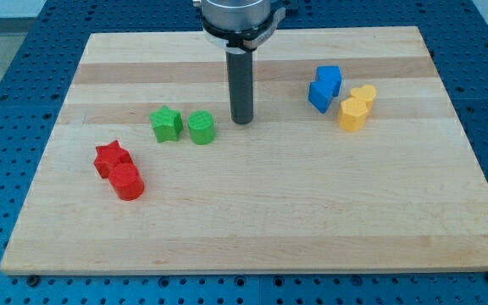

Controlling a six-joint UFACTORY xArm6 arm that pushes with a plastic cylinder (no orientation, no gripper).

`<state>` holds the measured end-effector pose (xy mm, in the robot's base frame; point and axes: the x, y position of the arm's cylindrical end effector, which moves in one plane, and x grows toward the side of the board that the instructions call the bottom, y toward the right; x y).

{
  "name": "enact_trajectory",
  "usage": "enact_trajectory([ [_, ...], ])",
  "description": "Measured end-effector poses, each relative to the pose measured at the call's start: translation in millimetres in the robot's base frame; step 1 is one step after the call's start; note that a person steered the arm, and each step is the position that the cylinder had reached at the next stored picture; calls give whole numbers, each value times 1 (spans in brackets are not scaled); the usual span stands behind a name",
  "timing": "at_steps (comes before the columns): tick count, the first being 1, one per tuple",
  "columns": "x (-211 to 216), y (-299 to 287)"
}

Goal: Push the green blocks into the red blocks

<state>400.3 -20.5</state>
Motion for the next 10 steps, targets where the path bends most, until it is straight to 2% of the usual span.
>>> enact_trajectory([
  [5, 10, -91],
  [9, 21, -111],
  [10, 38, -125],
])
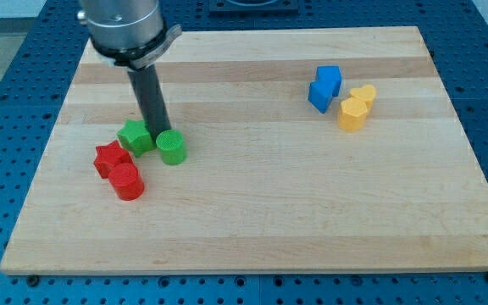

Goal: Push the green blocks into the red blocks

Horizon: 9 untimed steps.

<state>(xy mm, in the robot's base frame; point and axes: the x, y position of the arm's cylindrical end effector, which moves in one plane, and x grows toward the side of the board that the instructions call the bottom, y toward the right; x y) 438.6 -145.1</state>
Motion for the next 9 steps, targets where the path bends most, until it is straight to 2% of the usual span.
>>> enact_trajectory([
  [2, 9, -11],
  [4, -12, 12],
  [7, 0, 53],
  [9, 2, 51],
])
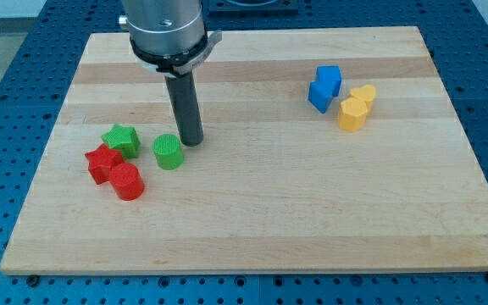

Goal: Push the green blocks into the red blocks

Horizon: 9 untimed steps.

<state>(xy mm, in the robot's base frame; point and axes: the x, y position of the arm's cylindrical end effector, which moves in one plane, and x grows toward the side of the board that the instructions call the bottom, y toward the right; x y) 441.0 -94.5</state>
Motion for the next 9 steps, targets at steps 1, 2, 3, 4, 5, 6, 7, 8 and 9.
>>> enact_trajectory([
  [1, 18, -15],
  [2, 19, -16],
  [3, 19, -18],
  [4, 27, -32],
  [5, 28, -22],
  [6, 28, 31],
  [7, 45, 78],
  [8, 47, 85],
  [9, 47, 85],
])
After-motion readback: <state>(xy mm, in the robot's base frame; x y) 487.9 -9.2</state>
